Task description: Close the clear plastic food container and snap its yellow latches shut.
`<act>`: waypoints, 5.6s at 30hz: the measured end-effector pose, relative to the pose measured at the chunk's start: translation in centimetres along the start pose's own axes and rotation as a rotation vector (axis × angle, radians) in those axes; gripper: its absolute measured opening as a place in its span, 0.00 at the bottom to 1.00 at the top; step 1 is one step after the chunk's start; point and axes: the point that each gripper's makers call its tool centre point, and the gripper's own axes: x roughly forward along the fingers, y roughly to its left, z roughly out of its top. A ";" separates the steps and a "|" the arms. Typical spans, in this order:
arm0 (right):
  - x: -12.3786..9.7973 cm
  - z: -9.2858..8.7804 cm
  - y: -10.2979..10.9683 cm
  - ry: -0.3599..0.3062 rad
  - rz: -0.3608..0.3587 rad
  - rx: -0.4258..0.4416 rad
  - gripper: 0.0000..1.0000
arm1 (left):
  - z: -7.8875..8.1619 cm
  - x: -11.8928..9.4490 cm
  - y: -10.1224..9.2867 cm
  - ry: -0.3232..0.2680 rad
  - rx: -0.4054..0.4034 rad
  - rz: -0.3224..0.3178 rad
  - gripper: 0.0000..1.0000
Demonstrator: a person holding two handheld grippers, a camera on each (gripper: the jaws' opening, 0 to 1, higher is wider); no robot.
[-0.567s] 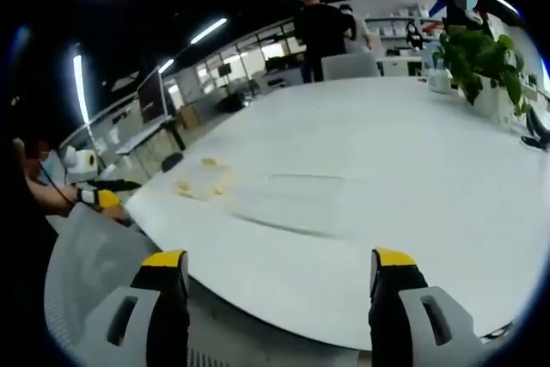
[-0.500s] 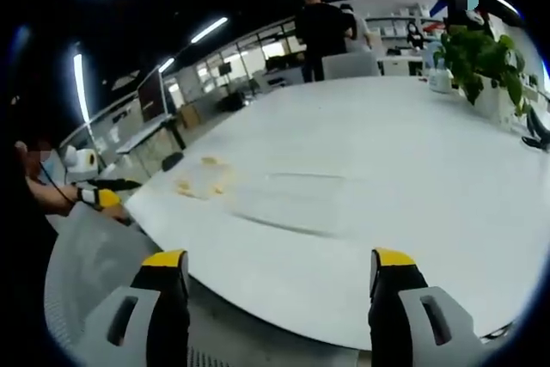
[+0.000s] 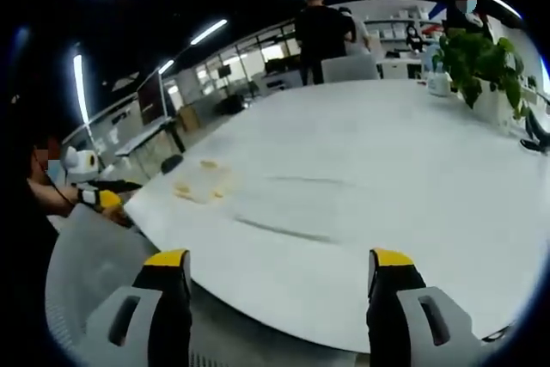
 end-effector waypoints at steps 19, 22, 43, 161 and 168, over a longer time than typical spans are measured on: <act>0.0 3.1 1.3 -0.076 0.050 -0.031 0.85 | 0.8 -0.3 0.2 0.002 0.006 0.014 0.88; 0.2 3.8 1.7 -0.084 0.059 -0.046 0.84 | 0.9 -0.3 0.3 -0.001 0.007 0.015 0.88; 1.7 8.2 5.6 -0.154 0.144 -0.131 0.81 | 2.8 -0.1 0.5 -0.020 0.062 -0.017 0.86; 14.8 9.1 13.0 0.039 0.409 -0.381 0.70 | 1.4 4.6 8.9 0.380 0.438 -0.258 0.75; 15.3 8.9 12.9 0.060 0.422 -0.418 0.69 | 1.2 5.3 9.2 0.417 0.480 -0.278 0.75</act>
